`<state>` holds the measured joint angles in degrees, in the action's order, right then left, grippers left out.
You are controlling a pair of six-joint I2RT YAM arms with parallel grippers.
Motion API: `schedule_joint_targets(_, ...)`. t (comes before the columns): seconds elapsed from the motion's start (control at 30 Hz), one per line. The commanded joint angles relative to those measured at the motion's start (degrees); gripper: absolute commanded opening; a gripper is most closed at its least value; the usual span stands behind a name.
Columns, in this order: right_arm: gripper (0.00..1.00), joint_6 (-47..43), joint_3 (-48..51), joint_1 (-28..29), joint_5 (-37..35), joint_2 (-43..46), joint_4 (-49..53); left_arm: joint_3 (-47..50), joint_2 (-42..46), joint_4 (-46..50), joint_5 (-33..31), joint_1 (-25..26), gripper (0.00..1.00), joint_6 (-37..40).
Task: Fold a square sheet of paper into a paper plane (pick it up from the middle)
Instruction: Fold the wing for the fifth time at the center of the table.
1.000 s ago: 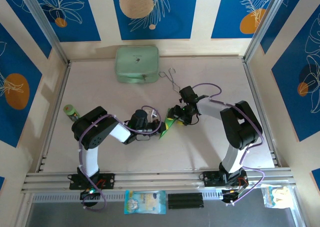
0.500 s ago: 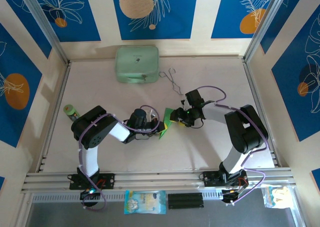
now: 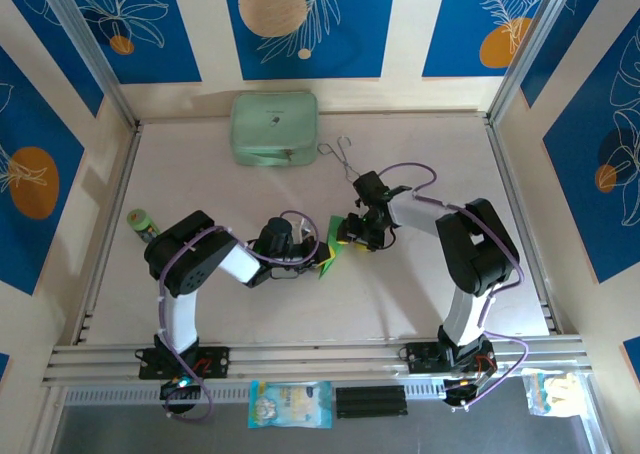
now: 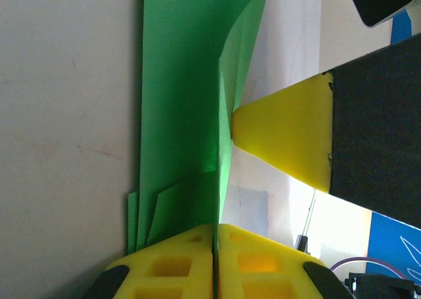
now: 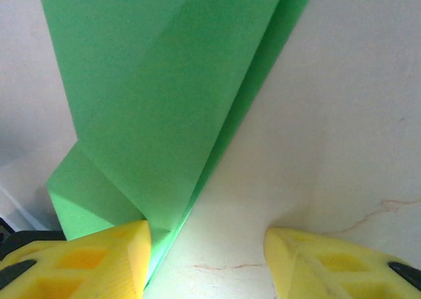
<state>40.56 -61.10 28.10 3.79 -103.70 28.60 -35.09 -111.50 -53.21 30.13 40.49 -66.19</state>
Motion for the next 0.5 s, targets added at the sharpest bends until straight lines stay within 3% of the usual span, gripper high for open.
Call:
schedule_joint_targets(0.0,0.54,0.8,1.6,1.6,-1.7,-5.3,-3.2,1.0,-2.0,1.0,0.5,-0.4,0.11,-0.5)
schedule_joint_targets(0.3,0.57,-0.7,7.7,0.0,3.1,3.5,-10.7,0.9,-2.2,1.0,0.6,-0.7,0.10,-0.6)
schedule_joint_targets(0.47,0.61,-2.0,5.8,0.4,1.8,1.6,-8.4,0.7,-2.5,1.1,1.0,-0.7,0.10,-0.8)
